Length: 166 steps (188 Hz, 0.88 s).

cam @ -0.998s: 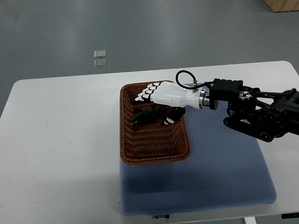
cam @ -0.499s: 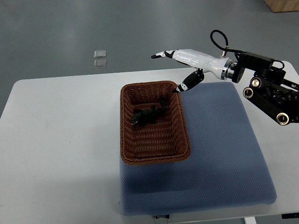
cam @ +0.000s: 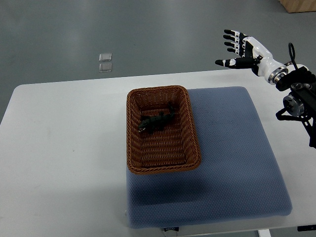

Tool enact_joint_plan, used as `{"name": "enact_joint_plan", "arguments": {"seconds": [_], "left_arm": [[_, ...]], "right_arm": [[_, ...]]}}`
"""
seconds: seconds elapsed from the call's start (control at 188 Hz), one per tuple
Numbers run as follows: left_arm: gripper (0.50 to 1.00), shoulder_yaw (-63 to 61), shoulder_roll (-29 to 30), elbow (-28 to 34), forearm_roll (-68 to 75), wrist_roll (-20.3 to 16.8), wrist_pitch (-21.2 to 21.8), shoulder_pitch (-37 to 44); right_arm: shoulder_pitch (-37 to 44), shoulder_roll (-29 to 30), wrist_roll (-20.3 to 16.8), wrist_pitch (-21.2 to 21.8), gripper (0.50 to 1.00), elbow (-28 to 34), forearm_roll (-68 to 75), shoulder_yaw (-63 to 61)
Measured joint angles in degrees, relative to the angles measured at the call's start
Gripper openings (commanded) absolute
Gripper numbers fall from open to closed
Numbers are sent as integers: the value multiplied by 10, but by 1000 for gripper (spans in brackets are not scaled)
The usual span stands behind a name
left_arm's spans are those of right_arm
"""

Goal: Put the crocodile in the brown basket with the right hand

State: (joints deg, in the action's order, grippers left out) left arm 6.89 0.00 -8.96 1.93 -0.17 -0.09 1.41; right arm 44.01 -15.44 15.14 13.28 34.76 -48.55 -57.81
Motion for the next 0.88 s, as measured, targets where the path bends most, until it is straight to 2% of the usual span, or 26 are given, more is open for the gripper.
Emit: {"name": "enact_joint_plan", "arguments": {"seconds": [0.154,0.504,0.881], "left_arm": [[1000,0,0,0,0,0,0,0],[1000,0,0,0,0,0,0,0],[1000,0,0,0,0,0,0,0]], "right_arm": [[-10,8,-17,-2,913,-24,73,1],[-21,12,-18,-12,930,-59,178,4],[-23,11,-12,-10,930,-68,188,8]]}}
